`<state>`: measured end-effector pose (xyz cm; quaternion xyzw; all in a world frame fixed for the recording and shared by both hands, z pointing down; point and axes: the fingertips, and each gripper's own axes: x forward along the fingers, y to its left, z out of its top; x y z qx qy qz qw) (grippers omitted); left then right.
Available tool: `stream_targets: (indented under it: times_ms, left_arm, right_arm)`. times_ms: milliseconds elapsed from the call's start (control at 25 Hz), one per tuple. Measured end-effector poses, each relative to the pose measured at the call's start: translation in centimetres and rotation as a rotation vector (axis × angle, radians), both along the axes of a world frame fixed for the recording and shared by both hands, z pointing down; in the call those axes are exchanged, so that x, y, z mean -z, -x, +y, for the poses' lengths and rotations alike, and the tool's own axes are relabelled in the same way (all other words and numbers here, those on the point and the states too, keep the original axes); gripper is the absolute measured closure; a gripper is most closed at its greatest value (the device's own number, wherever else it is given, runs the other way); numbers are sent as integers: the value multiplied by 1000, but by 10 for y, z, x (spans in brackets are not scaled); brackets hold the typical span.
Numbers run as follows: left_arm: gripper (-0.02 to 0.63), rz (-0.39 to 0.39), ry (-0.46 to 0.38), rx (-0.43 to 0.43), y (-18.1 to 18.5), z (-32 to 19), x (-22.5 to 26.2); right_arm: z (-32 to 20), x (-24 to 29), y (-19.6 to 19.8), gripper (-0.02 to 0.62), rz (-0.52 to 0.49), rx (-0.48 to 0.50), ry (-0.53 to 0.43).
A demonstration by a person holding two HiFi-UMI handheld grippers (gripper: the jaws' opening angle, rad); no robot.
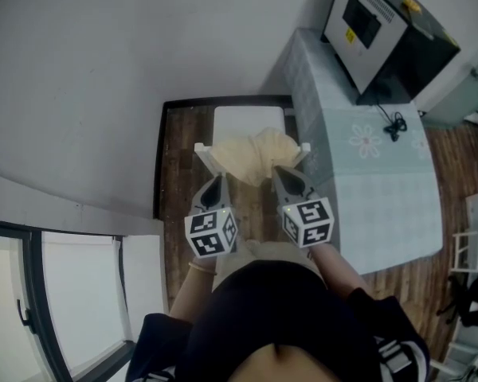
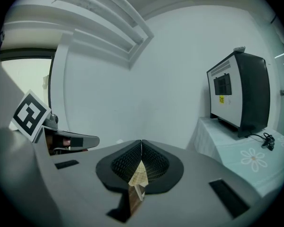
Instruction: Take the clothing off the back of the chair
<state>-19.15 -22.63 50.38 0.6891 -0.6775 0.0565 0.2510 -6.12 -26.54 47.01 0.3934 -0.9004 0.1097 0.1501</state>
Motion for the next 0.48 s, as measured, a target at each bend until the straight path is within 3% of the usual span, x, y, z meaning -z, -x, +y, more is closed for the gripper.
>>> stream_targets:
  times_ms: [320, 480]
  left_arm:
    - [599, -4, 29, -32, -2, -22, -19]
    - [549, -2, 38, -66, -7, -37, -29]
  right_arm:
    - [-19, -20, -12, 582, 19, -75, 21]
    - [-32, -30, -21, 581, 30, -107, 26]
